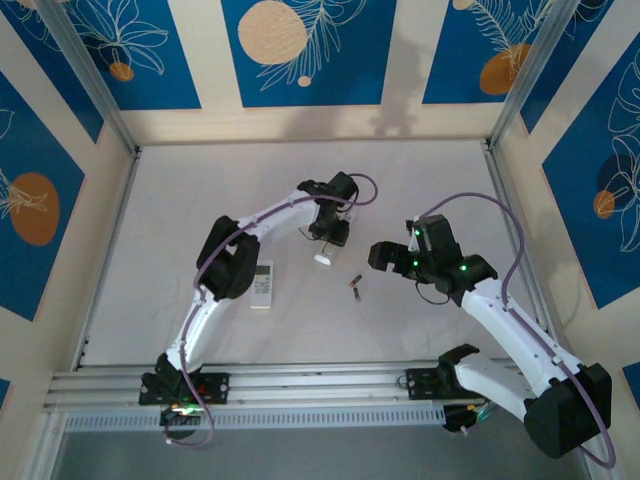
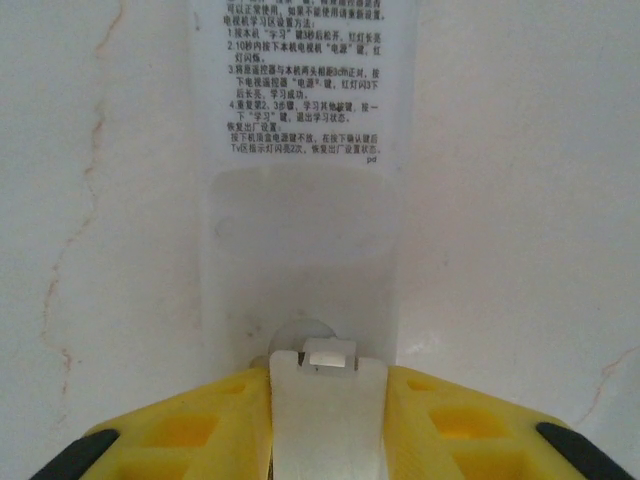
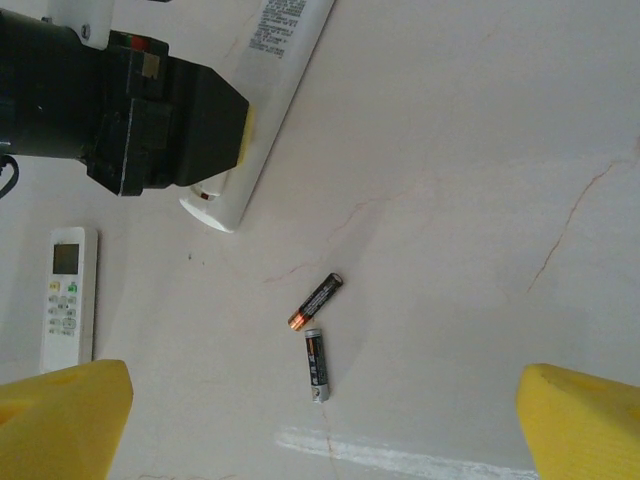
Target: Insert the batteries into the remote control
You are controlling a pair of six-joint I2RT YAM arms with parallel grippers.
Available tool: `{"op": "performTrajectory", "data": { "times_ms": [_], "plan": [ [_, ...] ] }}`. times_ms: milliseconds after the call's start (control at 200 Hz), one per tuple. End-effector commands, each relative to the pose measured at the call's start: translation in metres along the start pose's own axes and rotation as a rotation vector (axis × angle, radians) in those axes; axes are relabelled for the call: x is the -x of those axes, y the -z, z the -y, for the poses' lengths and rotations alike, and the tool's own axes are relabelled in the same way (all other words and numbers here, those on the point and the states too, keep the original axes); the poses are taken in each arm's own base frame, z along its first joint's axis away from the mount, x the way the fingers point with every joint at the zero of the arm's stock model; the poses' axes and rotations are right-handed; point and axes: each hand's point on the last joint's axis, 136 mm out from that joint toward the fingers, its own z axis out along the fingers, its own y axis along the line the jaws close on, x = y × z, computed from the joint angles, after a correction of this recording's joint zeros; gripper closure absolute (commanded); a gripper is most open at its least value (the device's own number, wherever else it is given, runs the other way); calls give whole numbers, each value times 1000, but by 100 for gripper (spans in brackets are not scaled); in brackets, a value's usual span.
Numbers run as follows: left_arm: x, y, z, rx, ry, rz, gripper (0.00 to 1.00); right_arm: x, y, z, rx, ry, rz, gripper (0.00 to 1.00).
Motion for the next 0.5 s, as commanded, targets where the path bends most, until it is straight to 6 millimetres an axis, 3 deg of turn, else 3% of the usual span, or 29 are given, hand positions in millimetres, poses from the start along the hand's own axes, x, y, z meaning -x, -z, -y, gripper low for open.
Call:
{"op": "performTrajectory", "data": {
  "times_ms": [0, 175, 495],
  "plan": [
    [-9, -12, 6, -16, -7, -48, 69, 4, 6, -5, 15, -15, 1, 2],
    [-4, -5, 4, 0, -20, -33, 74, 3, 6, -4, 14, -16, -1, 2],
    [16, 35, -12, 104, -47, 69, 78, 6, 4, -7, 23, -20, 3, 2]
  ]
}}
